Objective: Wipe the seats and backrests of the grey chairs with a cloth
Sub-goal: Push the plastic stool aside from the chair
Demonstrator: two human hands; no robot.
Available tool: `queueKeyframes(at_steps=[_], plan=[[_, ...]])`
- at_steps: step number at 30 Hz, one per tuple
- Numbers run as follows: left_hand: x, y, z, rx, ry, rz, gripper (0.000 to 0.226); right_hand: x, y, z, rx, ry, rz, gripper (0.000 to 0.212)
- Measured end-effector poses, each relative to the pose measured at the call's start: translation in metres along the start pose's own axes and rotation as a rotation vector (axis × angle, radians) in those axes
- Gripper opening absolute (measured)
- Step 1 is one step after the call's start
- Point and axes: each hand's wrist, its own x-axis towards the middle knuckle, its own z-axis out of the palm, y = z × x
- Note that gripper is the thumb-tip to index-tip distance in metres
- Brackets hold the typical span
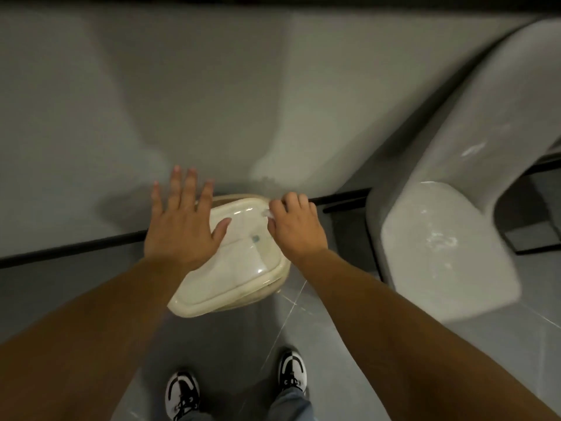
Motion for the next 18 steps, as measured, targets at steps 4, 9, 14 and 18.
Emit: queueKeyframes(at_steps=[4,9,14,18], plan=[[0.02,0.02,-0.078,0.012,0.028,0.063,0.084,-0.032,0.037,-0.08,-0.042,0.023,0.099,0.017],[0.04,0.092,-0.164,0.002,0.059,0.222,0.081,-0.092,0.12,-0.164,-0.1,-0.021,0.271,0.028],[0.048,0.197,-0.235,-0.017,0.048,0.309,0.077,-0.157,0.206,-0.226,-0.102,-0.031,0.423,0.031],[0.044,0.288,-0.272,-0.047,0.084,0.443,0.075,-0.2,0.269,-0.253,-0.095,-0.007,0.509,0.029]])
